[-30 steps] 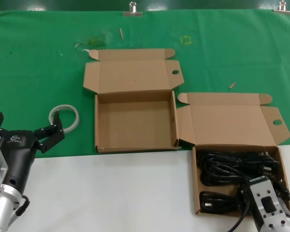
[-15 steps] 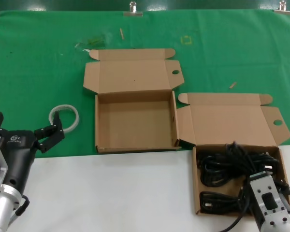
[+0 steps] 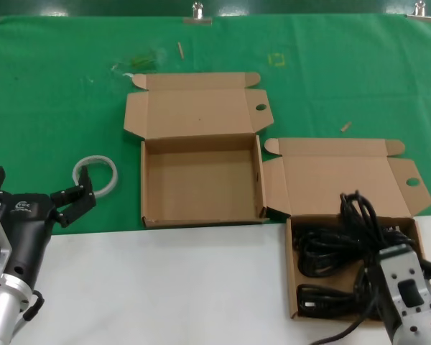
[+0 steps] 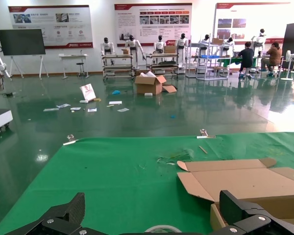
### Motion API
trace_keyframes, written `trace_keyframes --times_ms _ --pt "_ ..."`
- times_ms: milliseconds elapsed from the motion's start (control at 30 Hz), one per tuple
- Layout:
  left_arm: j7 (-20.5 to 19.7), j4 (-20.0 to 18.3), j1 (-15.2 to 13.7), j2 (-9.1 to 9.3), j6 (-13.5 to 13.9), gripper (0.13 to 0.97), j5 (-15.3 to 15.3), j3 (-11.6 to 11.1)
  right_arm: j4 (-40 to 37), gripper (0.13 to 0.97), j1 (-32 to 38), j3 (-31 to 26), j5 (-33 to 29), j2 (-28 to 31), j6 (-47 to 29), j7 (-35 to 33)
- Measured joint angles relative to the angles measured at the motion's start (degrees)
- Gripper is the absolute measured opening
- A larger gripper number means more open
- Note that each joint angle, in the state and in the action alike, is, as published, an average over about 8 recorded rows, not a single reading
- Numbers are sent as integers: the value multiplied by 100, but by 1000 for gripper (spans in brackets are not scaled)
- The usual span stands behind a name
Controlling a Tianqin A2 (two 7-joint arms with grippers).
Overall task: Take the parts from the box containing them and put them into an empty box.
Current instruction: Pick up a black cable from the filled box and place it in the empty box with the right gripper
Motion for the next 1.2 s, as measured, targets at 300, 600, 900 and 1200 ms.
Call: trace_keyframes --times_ms 300,600,900,1200 --pt "0 0 0 0 0 966 0 0 117 220 618 -438 0 0 104 96" --pt "0 0 0 0 0 966 0 0 -789 219 1807 -1262 0 2 -238 467" --pt "0 0 0 0 0 966 0 0 -2145 219 3069 -2409 0 7 -910 1369" --pt "1 0 0 0 0 966 -1 0 -3097 219 3939 -3427 0 25 -1382 2264"
